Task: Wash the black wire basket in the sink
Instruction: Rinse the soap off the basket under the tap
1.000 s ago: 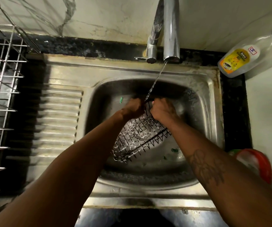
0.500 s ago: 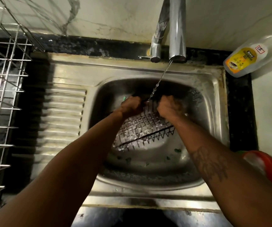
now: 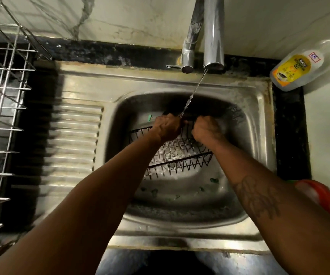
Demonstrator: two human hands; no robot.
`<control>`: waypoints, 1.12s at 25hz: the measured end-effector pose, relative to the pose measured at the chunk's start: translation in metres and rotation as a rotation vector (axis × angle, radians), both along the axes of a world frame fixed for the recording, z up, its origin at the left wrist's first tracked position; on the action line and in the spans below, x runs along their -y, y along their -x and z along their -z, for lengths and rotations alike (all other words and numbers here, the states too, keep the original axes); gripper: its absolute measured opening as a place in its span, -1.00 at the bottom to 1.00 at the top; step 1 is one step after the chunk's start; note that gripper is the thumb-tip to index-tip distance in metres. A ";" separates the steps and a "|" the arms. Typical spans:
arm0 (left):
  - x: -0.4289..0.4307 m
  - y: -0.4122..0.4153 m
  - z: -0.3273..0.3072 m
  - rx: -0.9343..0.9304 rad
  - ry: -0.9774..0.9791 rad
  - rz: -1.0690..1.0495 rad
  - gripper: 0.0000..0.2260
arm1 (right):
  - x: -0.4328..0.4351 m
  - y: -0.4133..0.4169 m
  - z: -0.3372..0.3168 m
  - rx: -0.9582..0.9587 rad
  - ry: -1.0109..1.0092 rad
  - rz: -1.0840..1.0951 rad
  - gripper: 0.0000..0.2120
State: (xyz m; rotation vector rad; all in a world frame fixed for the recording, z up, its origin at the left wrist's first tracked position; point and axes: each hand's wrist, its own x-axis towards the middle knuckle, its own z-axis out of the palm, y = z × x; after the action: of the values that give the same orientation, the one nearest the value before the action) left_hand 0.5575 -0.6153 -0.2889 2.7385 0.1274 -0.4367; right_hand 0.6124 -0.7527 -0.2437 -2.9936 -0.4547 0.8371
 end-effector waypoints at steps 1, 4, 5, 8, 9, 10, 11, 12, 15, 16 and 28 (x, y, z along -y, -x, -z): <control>0.006 -0.005 0.002 -0.006 0.058 0.009 -0.70 | -0.004 0.003 0.001 -0.028 -0.013 -0.019 -0.82; 0.004 -0.008 0.011 -0.047 0.194 -0.009 -0.77 | -0.011 0.014 0.001 -0.032 -0.069 -0.034 -0.78; -0.005 -0.006 0.013 -0.071 0.213 -0.053 -0.79 | -0.010 0.015 0.003 -0.032 -0.068 -0.034 -0.79; -0.028 -0.003 0.011 -0.125 0.357 -0.243 -0.87 | -0.012 0.014 0.001 -0.011 -0.034 -0.081 -0.79; -0.032 -0.004 0.009 -0.146 0.382 -0.267 -0.90 | -0.016 0.013 0.001 -0.004 -0.033 -0.093 -0.79; -0.035 -0.006 0.006 -0.179 0.394 -0.270 -0.89 | -0.018 0.013 0.001 -0.008 -0.023 -0.103 -0.80; -0.038 -0.007 0.003 -0.219 0.410 -0.258 -0.86 | -0.021 0.014 0.001 -0.017 -0.011 -0.104 -0.80; -0.039 -0.008 0.001 -0.253 0.434 -0.242 -0.84 | -0.021 0.013 0.002 -0.018 0.001 -0.101 -0.81; -0.041 -0.012 0.000 -0.263 0.389 -0.238 -0.89 | -0.014 0.005 0.002 0.022 0.011 -0.110 -0.83; -0.040 -0.013 0.000 -0.229 0.347 -0.269 -0.88 | -0.012 0.002 0.002 0.045 0.007 -0.124 -0.82; -0.004 -0.011 -0.005 -0.051 0.304 -0.144 -0.82 | 0.003 -0.004 0.003 0.024 -0.128 -0.301 -0.74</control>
State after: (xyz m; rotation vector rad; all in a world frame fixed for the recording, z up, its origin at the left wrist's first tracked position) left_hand 0.5687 -0.6116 -0.2844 2.4034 0.2483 -0.4464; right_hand 0.6164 -0.7556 -0.2464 -2.8606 -0.9397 0.7518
